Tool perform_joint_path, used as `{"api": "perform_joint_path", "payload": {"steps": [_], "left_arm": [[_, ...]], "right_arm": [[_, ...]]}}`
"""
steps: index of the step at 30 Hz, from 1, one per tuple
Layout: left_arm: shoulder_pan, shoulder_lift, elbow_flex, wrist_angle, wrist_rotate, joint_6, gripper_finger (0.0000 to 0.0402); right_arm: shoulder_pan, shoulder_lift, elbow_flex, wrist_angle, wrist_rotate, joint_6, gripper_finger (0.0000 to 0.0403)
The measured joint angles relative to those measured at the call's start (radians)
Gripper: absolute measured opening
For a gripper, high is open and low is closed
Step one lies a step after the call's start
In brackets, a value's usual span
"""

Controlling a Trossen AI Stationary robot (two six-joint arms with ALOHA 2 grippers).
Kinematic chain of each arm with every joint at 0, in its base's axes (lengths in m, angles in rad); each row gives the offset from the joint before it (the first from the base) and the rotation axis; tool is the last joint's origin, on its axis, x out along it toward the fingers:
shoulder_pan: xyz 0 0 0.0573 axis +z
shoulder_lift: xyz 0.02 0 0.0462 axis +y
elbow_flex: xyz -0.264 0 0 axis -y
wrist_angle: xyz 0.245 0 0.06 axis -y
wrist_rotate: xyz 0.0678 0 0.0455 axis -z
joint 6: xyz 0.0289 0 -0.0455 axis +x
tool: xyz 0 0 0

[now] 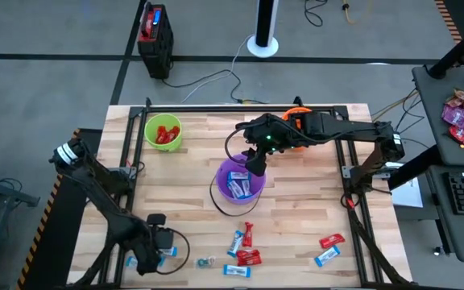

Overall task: Sort candy by brand, put in halloween buckets
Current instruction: Put the white chocolate into the purple bucket

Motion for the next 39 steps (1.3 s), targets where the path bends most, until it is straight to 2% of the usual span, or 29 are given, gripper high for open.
{"api": "perform_joint_path", "payload": {"steps": [11, 18, 20, 24, 29, 33, 39], "left_arm": [[0.007, 0.0, -0.087, 0.097, 0.034, 0.012, 0.0117], [0.008, 0.008, -0.105, 0.128, 0.037, 0.024, 0.0107], [0.008, 0.025, -0.103, 0.13, 0.042, 0.038, 0.0087], [0.008, 0.042, -0.099, 0.139, 0.057, 0.054, 0.0014], [0.008, 0.004, -0.1, 0.126, 0.058, 0.043, 0.0002], [0.009, -0.068, -0.07, 0.062, 0.003, 0.009, 0.0], [0.018, -0.21, 0.02, -0.087, -0.152, -0.041, 0.0]], "right_arm": [[0.0, 0.0, 0.0, -0.002, 0.0, 0.011, 0.0187], [0.0, 0.0, 0.0, -0.005, 0.027, 0.009, 0.0187], [0.0, 0.0, 0.0, -0.005, 0.029, 0.009, 0.0187], [0.0, 0.0, 0.0, -0.007, 0.047, 0.0, 0.0187], [0.0, 0.0, 0.0, -0.008, 0.051, -0.008, 0.0187], [0.0, 0.0, 0.0, -0.008, 0.051, -0.008, 0.0187], [0.0, 0.0, 0.0, -0.008, 0.051, -0.019, 0.0187]]}}
